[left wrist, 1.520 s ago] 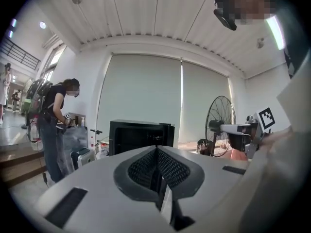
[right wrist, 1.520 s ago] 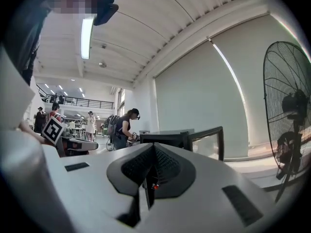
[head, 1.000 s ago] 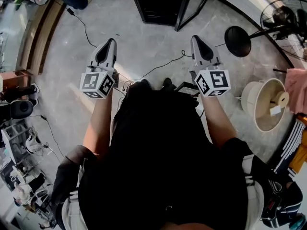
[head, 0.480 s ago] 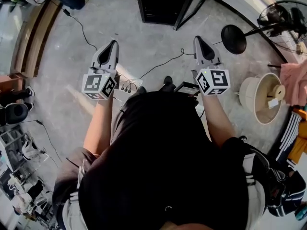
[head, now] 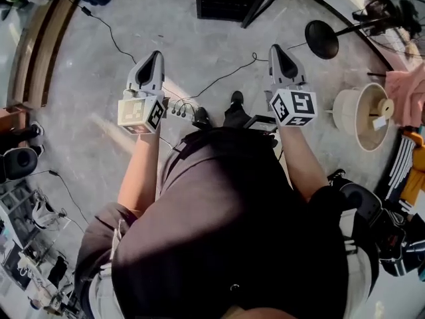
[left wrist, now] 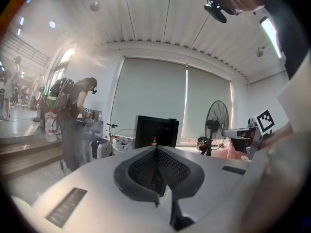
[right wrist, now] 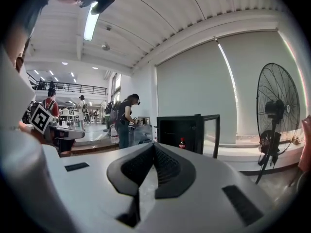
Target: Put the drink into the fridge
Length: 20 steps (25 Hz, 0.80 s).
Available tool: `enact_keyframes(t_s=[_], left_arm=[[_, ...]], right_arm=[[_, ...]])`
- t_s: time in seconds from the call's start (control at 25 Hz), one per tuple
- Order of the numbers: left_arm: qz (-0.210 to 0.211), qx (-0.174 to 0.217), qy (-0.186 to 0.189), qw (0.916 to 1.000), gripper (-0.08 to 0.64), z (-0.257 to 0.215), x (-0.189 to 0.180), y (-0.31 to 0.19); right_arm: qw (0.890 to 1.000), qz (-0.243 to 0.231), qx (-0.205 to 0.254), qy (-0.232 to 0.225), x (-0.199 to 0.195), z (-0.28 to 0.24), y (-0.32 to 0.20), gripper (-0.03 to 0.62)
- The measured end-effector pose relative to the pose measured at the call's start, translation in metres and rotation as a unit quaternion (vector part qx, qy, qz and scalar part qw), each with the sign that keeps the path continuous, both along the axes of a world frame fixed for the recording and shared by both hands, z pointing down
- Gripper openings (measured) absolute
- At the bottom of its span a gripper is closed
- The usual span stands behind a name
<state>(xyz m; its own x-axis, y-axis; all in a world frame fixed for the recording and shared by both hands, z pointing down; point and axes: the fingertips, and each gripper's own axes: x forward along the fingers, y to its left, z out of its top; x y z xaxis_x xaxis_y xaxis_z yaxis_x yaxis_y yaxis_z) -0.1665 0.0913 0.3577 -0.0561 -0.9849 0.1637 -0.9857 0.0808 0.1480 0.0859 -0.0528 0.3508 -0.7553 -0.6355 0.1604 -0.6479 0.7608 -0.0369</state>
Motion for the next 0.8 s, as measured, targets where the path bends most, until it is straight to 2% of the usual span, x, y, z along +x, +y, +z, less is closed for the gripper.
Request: enact_keyframes(t_s=[0.2,0.36,0.6,0.8], left_arm=[[0.009,-0.004,0.021,0.9997,0.021,0.018,0.010,0.001],[0.040,-0.001,0.004,0.9992,0.021,0.013,0.039,-0.014],[0.026,0.004,-0.008,0.9996,0.023,-0.009,0.059,-0.025],[0.003,0.003,-0.004,1.0000,0.021,-0.013,0.065,-0.039]], right_arm=[[1.000,0.011,-0.006,0.008,0.019,0.006,0.004,0.021],[1.000,-0.004,-0.014,0.018,0.029,0.012,0.000,0.021],[1.000,-0.018,0.003,0.008,0.040,0.004,-0.003,0.021],[1.000,-0.021,0.008,0.010,0.053,0.007,-0.015,0.020]])
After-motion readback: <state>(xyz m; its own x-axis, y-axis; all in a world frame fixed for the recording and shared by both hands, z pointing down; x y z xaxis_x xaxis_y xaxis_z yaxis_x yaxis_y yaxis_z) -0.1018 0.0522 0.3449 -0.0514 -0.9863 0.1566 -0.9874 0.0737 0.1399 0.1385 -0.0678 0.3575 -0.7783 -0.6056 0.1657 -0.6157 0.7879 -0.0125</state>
